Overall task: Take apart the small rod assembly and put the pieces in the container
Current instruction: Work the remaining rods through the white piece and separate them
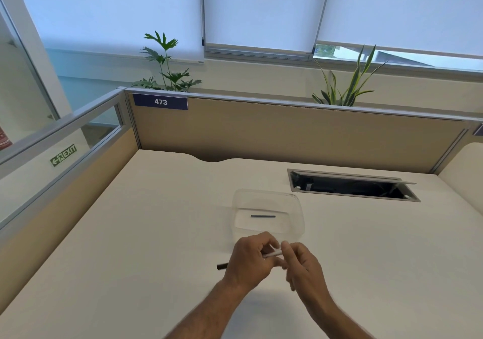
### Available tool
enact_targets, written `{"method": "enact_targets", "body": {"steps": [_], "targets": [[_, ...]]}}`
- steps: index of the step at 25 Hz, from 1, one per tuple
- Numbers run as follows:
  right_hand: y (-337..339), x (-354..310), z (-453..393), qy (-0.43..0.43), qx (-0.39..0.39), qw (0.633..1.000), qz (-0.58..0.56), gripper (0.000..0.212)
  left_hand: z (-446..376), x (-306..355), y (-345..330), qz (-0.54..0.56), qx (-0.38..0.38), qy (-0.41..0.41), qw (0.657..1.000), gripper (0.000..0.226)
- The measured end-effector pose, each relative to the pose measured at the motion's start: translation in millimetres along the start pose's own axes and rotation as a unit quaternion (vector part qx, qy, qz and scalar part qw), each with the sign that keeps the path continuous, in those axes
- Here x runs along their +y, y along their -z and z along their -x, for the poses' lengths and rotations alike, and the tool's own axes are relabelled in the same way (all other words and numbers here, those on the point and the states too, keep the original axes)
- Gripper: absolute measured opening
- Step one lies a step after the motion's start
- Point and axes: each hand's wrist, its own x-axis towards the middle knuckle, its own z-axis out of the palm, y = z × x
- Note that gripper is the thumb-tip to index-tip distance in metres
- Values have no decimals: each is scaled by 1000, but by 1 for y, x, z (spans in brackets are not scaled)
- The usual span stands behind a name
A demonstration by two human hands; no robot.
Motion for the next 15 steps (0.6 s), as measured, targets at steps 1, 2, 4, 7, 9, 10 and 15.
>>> {"method": "enact_targets", "body": {"steps": [1, 2, 4, 7, 9, 10, 15], "targets": [[0, -3, 1, 0, -13, 1000, -23, 25, 2, 2, -3, 13, 12, 3, 1000, 33], [-2, -4, 1, 0, -27, 999, -39, 19, 3, 3, -6, 13, 26, -1, 1000, 41], [-4, -4, 1, 0, -37, 997, -63, 12, 5, 3, -10, -3, 52, -12, 999, 59], [-4, -4, -3, 16, -19, 996, -89, 13, 6, 0, -10, -20, 39, -1, 999, 86], [3, -6, -10, 29, 16, 994, -102, 14, 9, -7, -7, -55, 10, 34, 998, 100], [7, -7, -14, 34, 33, 993, -104, 15, 12, -12, -5, -84, 5, 51, 995, 102], [22, -19, -27, 44, 43, 990, -128, 31, 36, -49, -2, -272, -57, 83, 957, 97]]}}
